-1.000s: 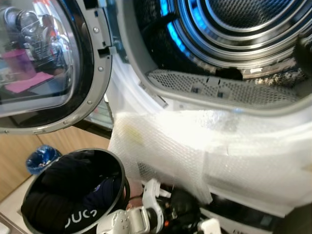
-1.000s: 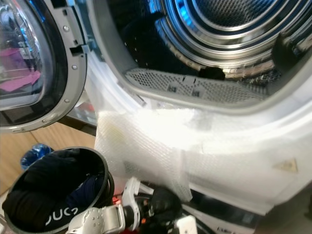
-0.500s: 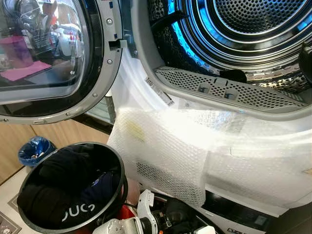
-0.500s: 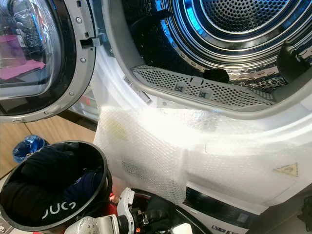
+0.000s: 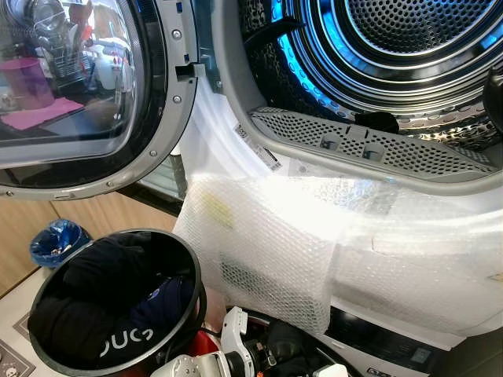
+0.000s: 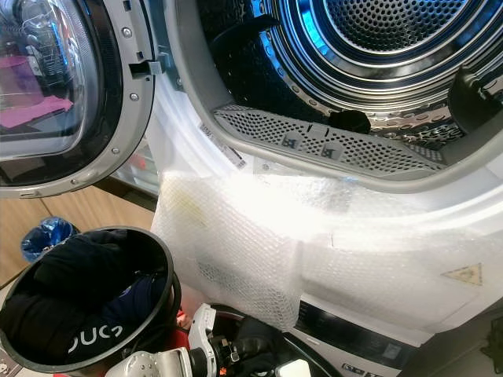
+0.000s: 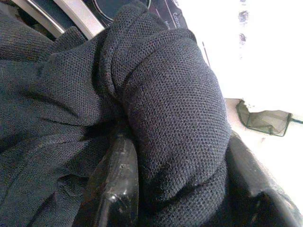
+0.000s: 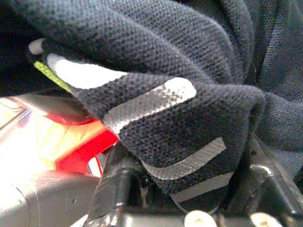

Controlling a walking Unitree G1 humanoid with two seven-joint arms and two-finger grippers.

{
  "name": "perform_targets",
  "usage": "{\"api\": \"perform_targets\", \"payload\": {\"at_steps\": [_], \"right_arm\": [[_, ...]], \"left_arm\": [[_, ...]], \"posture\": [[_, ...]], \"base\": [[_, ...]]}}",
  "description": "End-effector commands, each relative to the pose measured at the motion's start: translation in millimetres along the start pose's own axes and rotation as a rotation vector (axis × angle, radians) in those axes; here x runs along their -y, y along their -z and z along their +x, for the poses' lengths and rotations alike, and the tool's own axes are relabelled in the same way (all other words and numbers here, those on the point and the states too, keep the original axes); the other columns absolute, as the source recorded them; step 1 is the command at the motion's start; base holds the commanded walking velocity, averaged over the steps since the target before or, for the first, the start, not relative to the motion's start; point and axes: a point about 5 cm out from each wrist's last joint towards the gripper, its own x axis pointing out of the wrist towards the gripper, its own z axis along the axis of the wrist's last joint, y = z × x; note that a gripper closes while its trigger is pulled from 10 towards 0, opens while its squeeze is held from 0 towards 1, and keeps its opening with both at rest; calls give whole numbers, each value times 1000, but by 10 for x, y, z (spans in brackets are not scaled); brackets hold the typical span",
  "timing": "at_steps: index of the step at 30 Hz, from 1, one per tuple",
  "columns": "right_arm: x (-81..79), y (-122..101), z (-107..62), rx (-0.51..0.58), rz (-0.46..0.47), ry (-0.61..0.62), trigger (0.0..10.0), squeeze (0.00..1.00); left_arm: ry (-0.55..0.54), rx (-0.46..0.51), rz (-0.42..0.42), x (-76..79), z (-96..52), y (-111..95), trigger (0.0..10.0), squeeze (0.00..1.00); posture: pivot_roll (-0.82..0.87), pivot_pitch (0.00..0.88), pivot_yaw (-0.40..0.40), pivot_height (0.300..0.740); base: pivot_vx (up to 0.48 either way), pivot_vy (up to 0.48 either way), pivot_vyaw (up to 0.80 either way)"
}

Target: Clothes washing

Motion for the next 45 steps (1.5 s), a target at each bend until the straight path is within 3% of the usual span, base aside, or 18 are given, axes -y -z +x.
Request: {"api": "perform_targets", "payload": {"at_steps": [1, 19, 20, 21, 22, 23, 25, 26, 36, 40, 41, 42, 44, 45], "right_arm": [[18, -405, 47, 231, 4, 20, 0, 0], [18, -405, 47, 231, 4, 20, 0, 0], [53, -186, 49, 88, -20, 16, 0, 0], [67, 97, 26, -110, -42, 44, 0, 0], [86, 360, -45, -318, -85, 85, 0, 0], [82, 396, -59, -344, -92, 91, 0, 0], [73, 408, -64, -349, -91, 89, 0, 0], [71, 409, -64, -349, -90, 89, 0, 0], [35, 449, -49, -381, -109, 102, 0, 0], [40, 462, -59, -391, -113, 107, 0, 0], [42, 467, -63, -395, -115, 110, 0, 0], [45, 474, -68, -400, -116, 113, 0, 0], [47, 475, -70, -400, -115, 116, 0, 0], [46, 476, -70, -402, -116, 115, 0, 0]], "left_arm": [[226, -190, 464, 1828, 196, 27, 10000, 1000], [226, -190, 464, 1828, 196, 27, 10000, 1000], [63, -256, 508, 1293, 187, -54, 10000, 0], [-81, -278, 655, 694, 235, -118, 10000, 0], [-172, -406, 887, 22, 89, -127, 10000, 0], [-162, -428, 917, -25, 80, -114, 10000, 0], [-167, -434, 873, -10, 67, -115, 10000, 0], [-159, -423, 851, 10, 68, -122, 10000, 1000], [-106, -408, 737, 165, -41, -209, 10000, 1000], [-106, -413, 750, 178, -99, -242, 10000, 1000], [-111, -418, 808, 182, -136, -270, 10000, 1000], [-118, -427, 940, 193, -187, -313, 10000, 0], [-130, -421, 1151, 242, -244, -397, 10000, 0], [-120, -383, 1197, 345, -266, -464, 10000, 0]], "posture": [[28, 35, 160, 740], [28, 35, 160, 740], [49, 0, 0, 740], [43, 0, 0, 740], [48, 0, 0, 740], [48, 0, 0, 740], [49, 0, 0, 740], [49, 0, 0, 740], [54, 0, 0, 740], [54, 0, 0, 740], [52, 0, 0, 740], [51, 0, 0, 740], [54, 0, 0, 740], [61, 0, 0, 740]], "base": [[0, 0, 0], [0, 0, 0], [0, 0, 0], [0, 0, 0], [0, 0, 0], [0, 0, 0], [0, 0, 0], [0, 0, 0], [0, 0, 0], [0, 0, 0], [0, 0, 0], [0, 0, 0], [0, 0, 0], [0, 0, 0]]}}
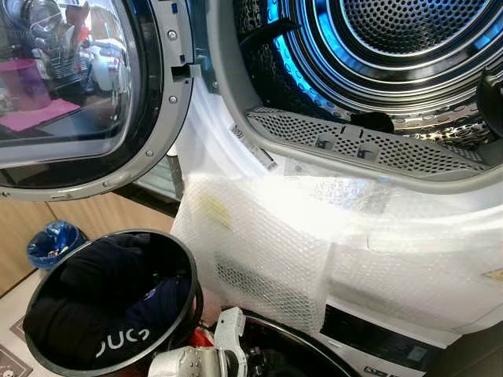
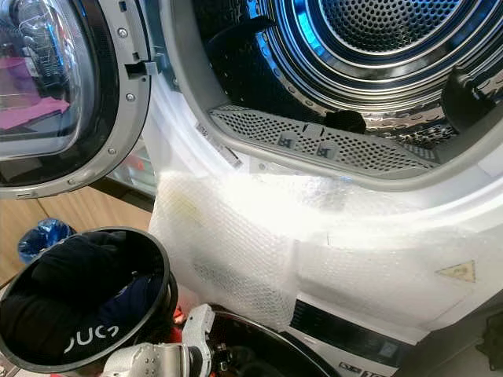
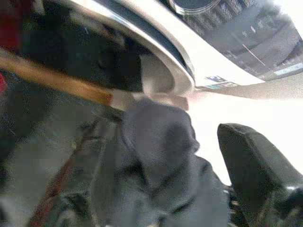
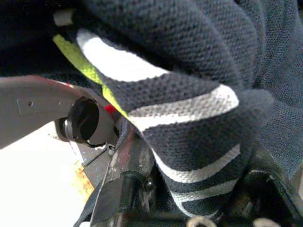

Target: Clothes washing

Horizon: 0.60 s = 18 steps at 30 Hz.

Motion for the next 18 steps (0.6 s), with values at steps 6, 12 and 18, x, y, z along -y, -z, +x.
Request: {"api": "perform_targets", "payload": {"at_steps": [6, 12, 18], "right_arm": [[-43, 1, 15, -13, -14, -20, 0, 0], [-65, 15, 19, -27, -24, -32, 0, 0], [-78, -2, 31, -28, -33, -33, 0, 0]], "left_arm": [[227, 3, 988, 564, -617, -552, 10000, 0], [375, 83, 988, 730, -697, -344, 10000, 0], [424, 7, 962, 686, -329, -8, 10000, 0]], "posture": [[78, 30, 196, 740], [105, 30, 186, 740], [92, 26, 172, 740]], "base": [[0, 0, 0], [0, 0, 0], [0, 0, 0]]}}
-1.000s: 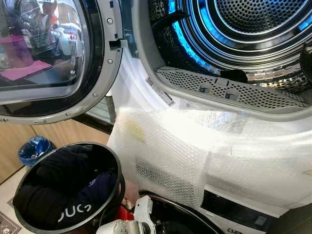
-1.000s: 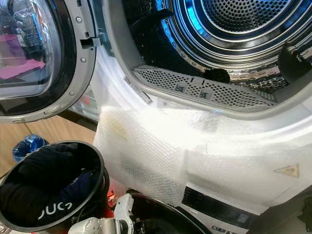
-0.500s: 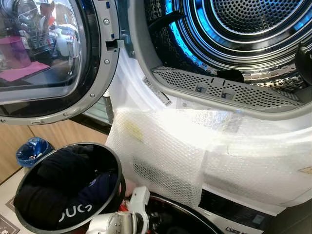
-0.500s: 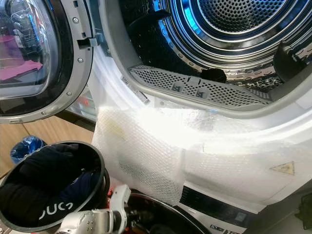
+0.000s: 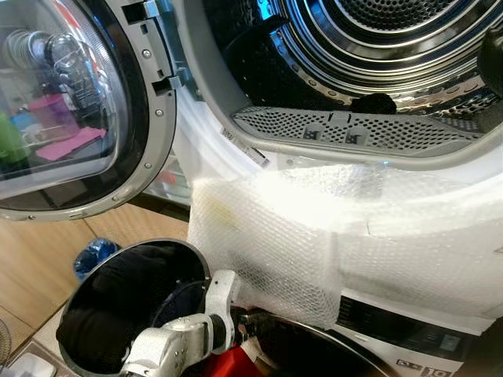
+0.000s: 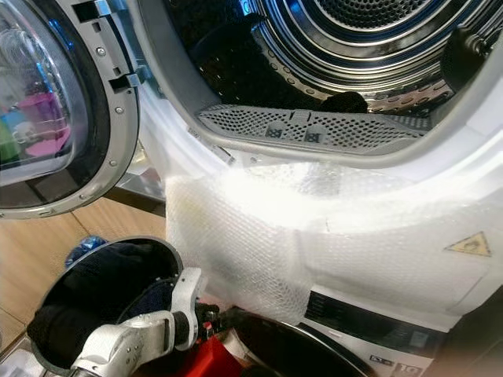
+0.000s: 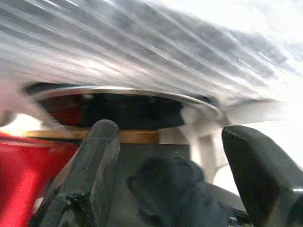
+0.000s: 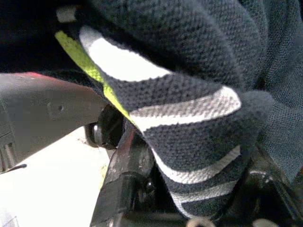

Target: Clothes washing

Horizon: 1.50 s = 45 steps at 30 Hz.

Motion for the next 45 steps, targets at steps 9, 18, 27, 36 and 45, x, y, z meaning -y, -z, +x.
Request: {"api": "perform_targets", "payload": {"at_steps": [9, 18, 27, 36, 45], "right_arm": [[93, -124, 17, 36, 3, 36, 0, 0], [416, -183, -84, 61, -22, 95, 0, 0], [613, -161, -149, 49, 22, 281, 0, 0], [742, -129, -272, 142, 80, 286, 0, 0], [739, -153, -493, 263, 32, -205, 0, 0]], "left_arm": [[281, -362, 539, 92, 279, 593, 10000, 0], [-49, -535, 531, -298, 242, 1031, 10000, 0], [-256, -490, 549, -471, 170, 1082, 10000, 0], [-307, -607, 631, -653, -77, 1408, 10000, 0], [-350, -604, 573, -720, -155, 1466, 10000, 0]], "posture": [[27, 4, 112, 740], [-42, 0, 4, 740], [-33, 0, -18, 740], [-48, 0, -66, 740], [-64, 8, -68, 740]], "base": [[0, 0, 0], [0, 0, 0], [0, 0, 0], [0, 0, 0], [0, 0, 0]]}}
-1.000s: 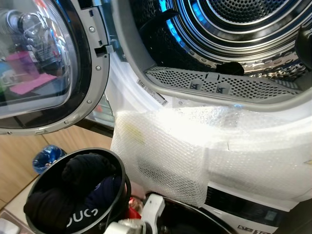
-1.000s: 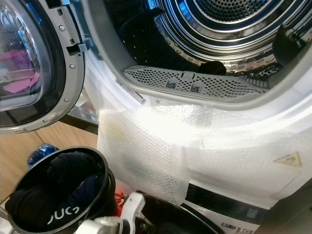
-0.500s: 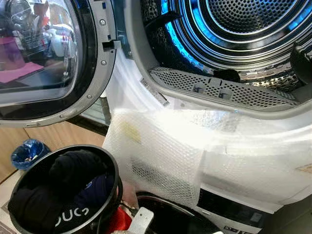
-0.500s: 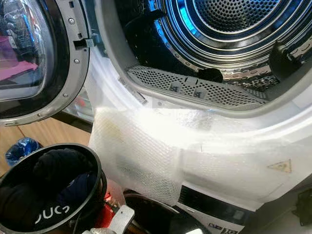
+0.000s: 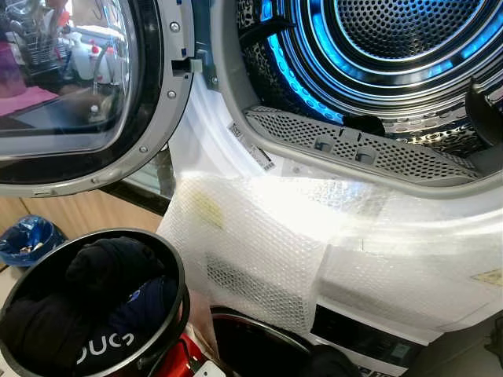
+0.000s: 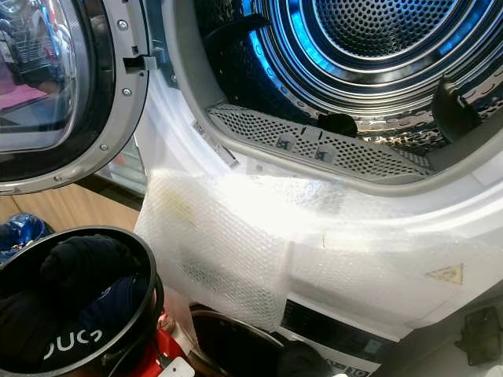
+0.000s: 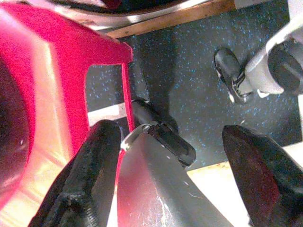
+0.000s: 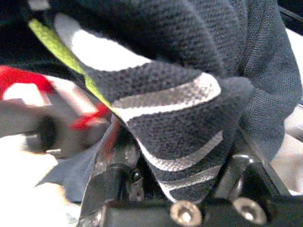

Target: Clothes washing

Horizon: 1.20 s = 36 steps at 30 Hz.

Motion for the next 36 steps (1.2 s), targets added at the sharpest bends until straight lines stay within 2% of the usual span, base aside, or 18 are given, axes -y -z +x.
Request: {"api": "perform_targets", "payload": {"at_steps": [1, 2, 4, 8, 12, 14, 17, 19, 20, 21, 23, 25, 27, 30, 31, 32, 33, 36], "right_arm": [[4, -80, -91, 26, -25, -171, 0, 0], [4, -80, -91, 26, -25, -171, 0, 0], [18, -270, -131, 91, -66, -262, 0, 0], [-21, -509, -142, 188, -56, -355, 0, 0], [-179, -741, -151, 261, -63, -511, 0, 0], [-329, -933, -174, 337, -68, -612, 0, 0], [-530, -1226, -327, 452, -61, -757, 0, 0], [-618, -1386, -552, 503, -74, -860, 0, 0], [-664, -1497, -719, 530, -95, -918, 0, 0], [-664, -1497, -719, 530, -95, -918, 0, 0], [-714, -1578, -874, 512, -142, -964, 0, 0], [-721, -1650, -931, 521, -167, -959, 0, 0], [-770, -1885, -1076, 602, -179, -1004, 0, 0], [-789, -1970, -1113, 626, -206, -998, 0, 0], [-788, -2079, -1146, 690, -200, -1001, 0, 0], [-813, -2438, -1253, 921, -165, -1022, 0, 0], [-825, -2567, -1289, 1003, -154, -1024, 0, 0], [-849, -2851, -1297, 1141, -120, -986, 0, 0]], "left_arm": [[17, -39, 138, 9, 3, 159, 10000, 0], [17, -39, 138, 9, 3, 159, 10000, 0], [10, -46, 157, 8, 2, 184, 10000, 0], [3, -47, 156, 4, 2, 191, 10000, 0], [-7, -51, 156, -7, 0, 215, 10000, 0], [-15, -56, 144, -7, -2, 257, 10000, 0], [-10, -58, 142, 19, -1, 293, 10000, 0], [-9, -58, 156, 22, 0, 292, 10000, 0], [-9, -57, 165, 29, 2, 285, 10000, 0], [-9, -57, 165, 29, 2, 285, 10000, 0], [-6, -57, 168, 52, 5, 291, 10000, 0], [-4, -58, 159, 57, 6, 295, 10000, 0], [-6, -55, 159, 52, 6, 279, 10000, 0], [-9, -52, 156, 51, 7, 268, 10000, 0], [-9, -51, 156, 51, 8, 263, 10000, 0], [-10, -49, 150, 56, 9, 253, 10000, 0], [-10, -48, 148, 58, 10, 248, 10000, 0], [-11, -46, 147, 56, 11, 235, 10000, 0]], "posture": [[-74, 8, -65, 740], [-74, 8, -65, 740], [-90, 15, -69, 740], [-78, 18, -70, 740], [-68, 13, -64, 740], [-71, 0, -56, 740], [-82, 0, -48, 740], [-82, 0, -49, 740], [-84, 0, -48, 740], [-84, 0, -48, 740], [-87, 0, -47, 740], [-93, 0, -50, 740], [-90, 0, -56, 740], [-90, 0, -56, 740], [-87, 0, -58, 740], [-86, 0, -61, 740], [-84, 0, -62, 740], [-73, 2, -67, 740]], "base": [[0, 0, 0], [0, 0, 0], [0, 0, 0], [0, 0, 0], [0, 0, 0], [0, 0, 0], [0, 0, 0], [0, 0, 0], [0, 0, 0], [0, 0, 0], [0, 0, 0], [0, 0, 0], [0, 0, 0], [0, 0, 0], [0, 0, 0], [0, 0, 0], [0, 0, 0], [0, 0, 0]]}}
